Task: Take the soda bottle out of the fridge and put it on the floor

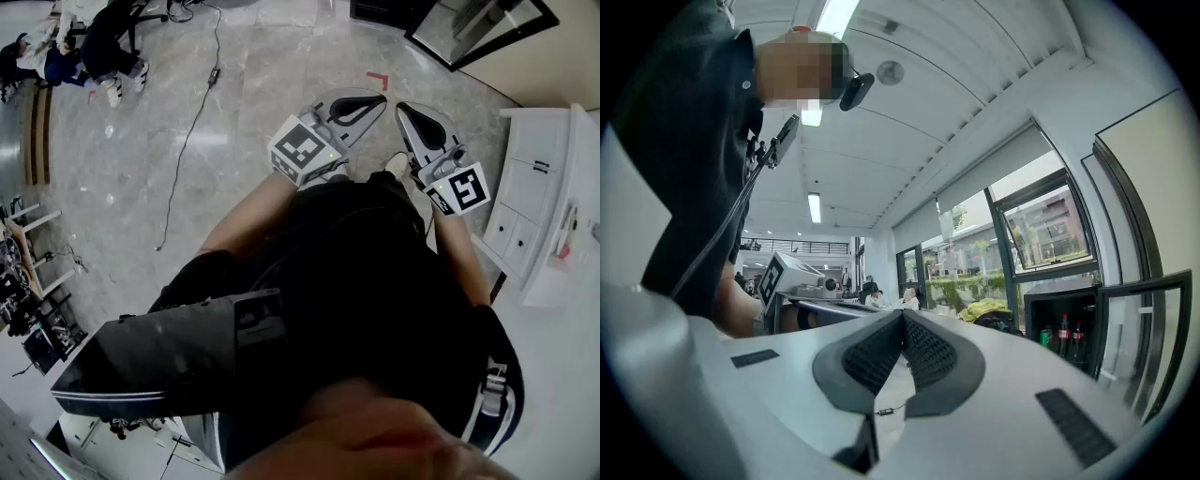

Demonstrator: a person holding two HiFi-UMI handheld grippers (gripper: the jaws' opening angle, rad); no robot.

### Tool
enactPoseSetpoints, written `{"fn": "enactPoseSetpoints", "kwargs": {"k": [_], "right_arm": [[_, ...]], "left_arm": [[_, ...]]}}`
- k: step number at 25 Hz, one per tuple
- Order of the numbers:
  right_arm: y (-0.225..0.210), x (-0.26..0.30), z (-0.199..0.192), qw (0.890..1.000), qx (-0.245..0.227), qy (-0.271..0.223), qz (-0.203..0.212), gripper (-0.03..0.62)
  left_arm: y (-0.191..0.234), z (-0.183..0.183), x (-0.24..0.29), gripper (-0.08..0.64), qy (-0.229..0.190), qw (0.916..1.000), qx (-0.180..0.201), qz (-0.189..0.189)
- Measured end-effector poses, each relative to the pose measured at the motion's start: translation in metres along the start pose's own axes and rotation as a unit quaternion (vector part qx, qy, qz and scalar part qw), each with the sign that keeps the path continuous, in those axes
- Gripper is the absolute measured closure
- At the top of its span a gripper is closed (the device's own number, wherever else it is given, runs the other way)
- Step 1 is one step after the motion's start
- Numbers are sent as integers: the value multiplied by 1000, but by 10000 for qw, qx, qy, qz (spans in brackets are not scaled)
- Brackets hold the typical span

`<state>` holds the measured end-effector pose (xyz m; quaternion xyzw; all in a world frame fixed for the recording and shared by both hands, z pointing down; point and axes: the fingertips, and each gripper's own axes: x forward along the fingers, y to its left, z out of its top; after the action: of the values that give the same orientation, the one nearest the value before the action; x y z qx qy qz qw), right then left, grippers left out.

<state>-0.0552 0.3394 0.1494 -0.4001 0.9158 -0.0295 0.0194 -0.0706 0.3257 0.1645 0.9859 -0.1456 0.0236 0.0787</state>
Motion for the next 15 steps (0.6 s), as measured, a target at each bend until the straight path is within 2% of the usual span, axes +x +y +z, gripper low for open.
{"fn": "enactPoseSetpoints", "kwargs": {"k": [15], "right_arm": [[-14, -16, -1, 9999, -13, 42, -156, 578]], "left_arm": [[-6, -1, 13, 560, 34, 10000, -17, -23]]}}
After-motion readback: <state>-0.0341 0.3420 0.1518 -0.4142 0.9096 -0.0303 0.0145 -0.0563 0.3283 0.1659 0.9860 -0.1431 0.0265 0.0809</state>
